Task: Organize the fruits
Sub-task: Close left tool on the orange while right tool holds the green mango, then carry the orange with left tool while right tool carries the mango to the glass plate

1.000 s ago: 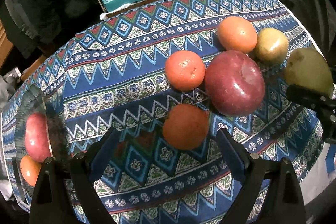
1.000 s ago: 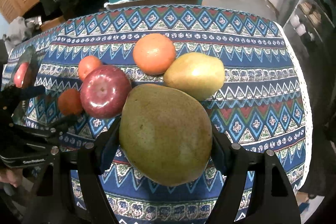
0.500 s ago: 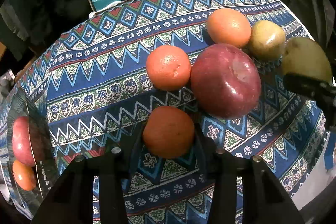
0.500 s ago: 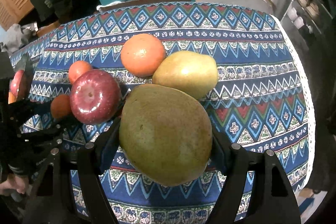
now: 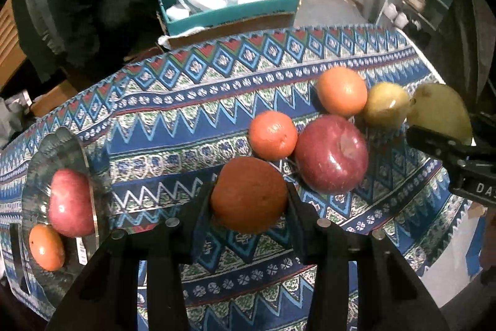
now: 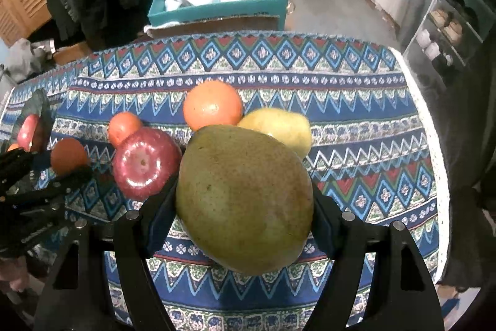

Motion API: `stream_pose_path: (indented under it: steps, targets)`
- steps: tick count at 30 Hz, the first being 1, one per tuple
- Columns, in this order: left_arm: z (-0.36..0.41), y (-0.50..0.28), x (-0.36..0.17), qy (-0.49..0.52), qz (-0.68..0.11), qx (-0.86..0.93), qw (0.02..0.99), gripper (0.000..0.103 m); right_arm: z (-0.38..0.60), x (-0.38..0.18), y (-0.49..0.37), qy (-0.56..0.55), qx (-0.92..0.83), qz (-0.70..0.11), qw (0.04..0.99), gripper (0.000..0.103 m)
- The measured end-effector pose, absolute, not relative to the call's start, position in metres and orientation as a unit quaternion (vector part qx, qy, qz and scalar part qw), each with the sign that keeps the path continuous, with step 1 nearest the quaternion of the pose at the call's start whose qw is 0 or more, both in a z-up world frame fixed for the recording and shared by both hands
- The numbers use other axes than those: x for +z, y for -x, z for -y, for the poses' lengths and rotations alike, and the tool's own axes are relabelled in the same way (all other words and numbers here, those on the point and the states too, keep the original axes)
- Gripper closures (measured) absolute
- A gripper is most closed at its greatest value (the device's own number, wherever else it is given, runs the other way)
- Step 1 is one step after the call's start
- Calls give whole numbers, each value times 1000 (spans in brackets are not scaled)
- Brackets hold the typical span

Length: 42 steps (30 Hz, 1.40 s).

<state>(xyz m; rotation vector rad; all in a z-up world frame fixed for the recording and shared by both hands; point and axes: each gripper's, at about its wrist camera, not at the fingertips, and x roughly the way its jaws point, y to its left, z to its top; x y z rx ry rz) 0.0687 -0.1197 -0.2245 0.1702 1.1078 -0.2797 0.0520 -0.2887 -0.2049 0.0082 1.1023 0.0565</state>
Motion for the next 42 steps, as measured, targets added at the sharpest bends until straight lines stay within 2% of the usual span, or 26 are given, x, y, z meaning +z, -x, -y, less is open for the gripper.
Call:
stream_pose_path:
  steps: [18,42]
  targets:
    - [94,-53,-165,-56,-474,-112,871,58,271,-145,-44,4,36,-460,887,28]
    - [60,-44,-128,-19,-447,-97,889,58,239,-91,-37,12,72,-407,910,27]
